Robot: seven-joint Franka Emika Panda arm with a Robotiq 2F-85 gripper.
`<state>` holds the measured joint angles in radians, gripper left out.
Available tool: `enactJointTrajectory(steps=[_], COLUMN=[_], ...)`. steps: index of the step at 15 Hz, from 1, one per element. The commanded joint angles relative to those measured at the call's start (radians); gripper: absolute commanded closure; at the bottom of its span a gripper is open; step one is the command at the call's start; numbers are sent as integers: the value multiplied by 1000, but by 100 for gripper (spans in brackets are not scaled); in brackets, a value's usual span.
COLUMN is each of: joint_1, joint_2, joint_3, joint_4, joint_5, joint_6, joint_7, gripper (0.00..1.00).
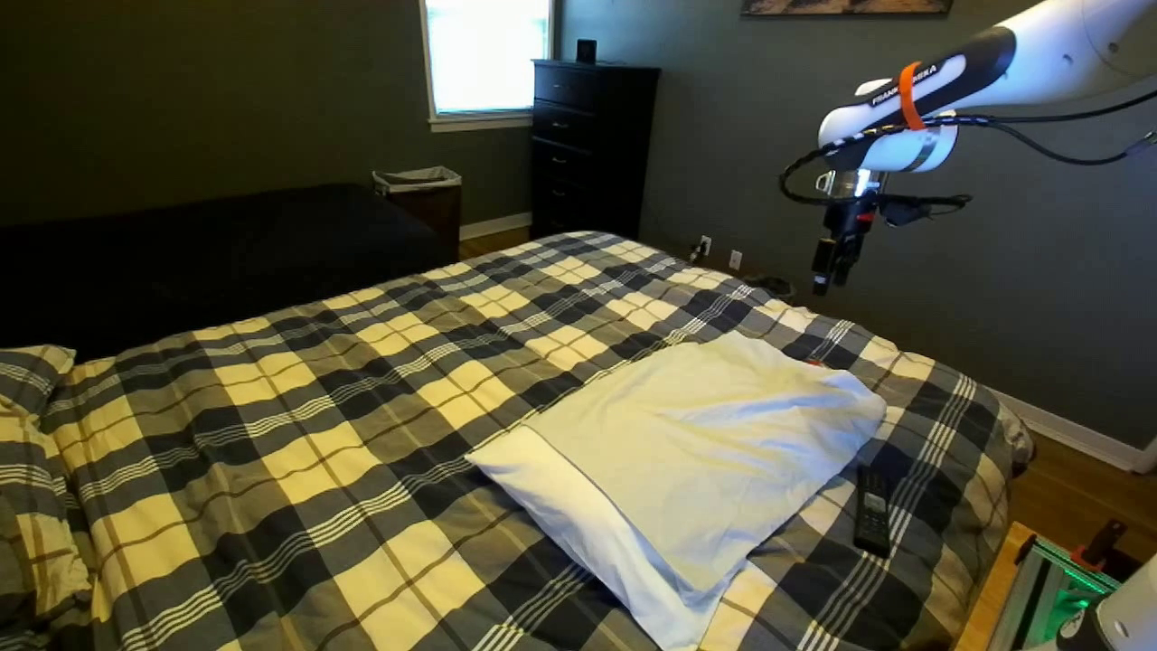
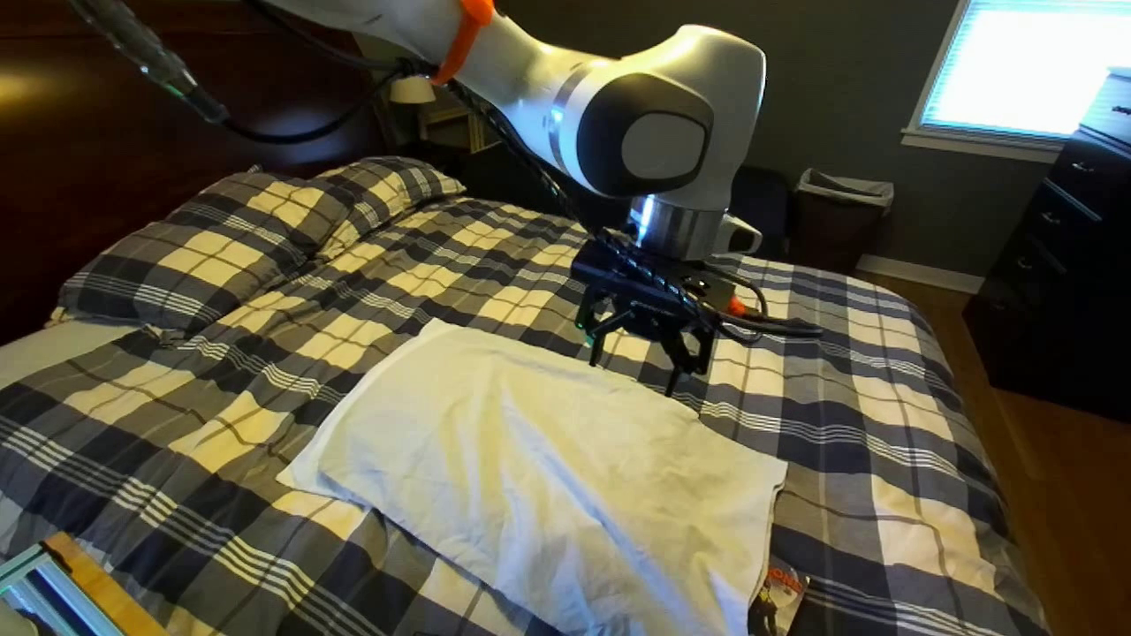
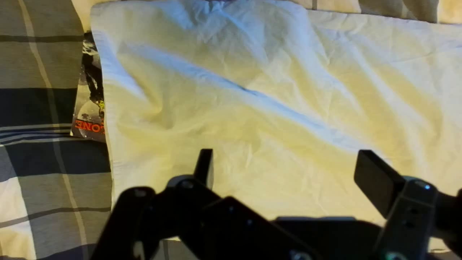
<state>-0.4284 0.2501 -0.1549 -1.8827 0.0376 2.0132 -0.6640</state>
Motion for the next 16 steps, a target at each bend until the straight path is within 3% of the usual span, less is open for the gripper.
enactJointTrajectory(steps=[1, 16], joint_1=[31, 89], joint_2=[-49, -158], joint_3=[-22, -58], joint_4=[21, 122], joint_5=[39, 6], joint_6=[-74, -266], joint_7=[35, 166], gripper=[0, 0])
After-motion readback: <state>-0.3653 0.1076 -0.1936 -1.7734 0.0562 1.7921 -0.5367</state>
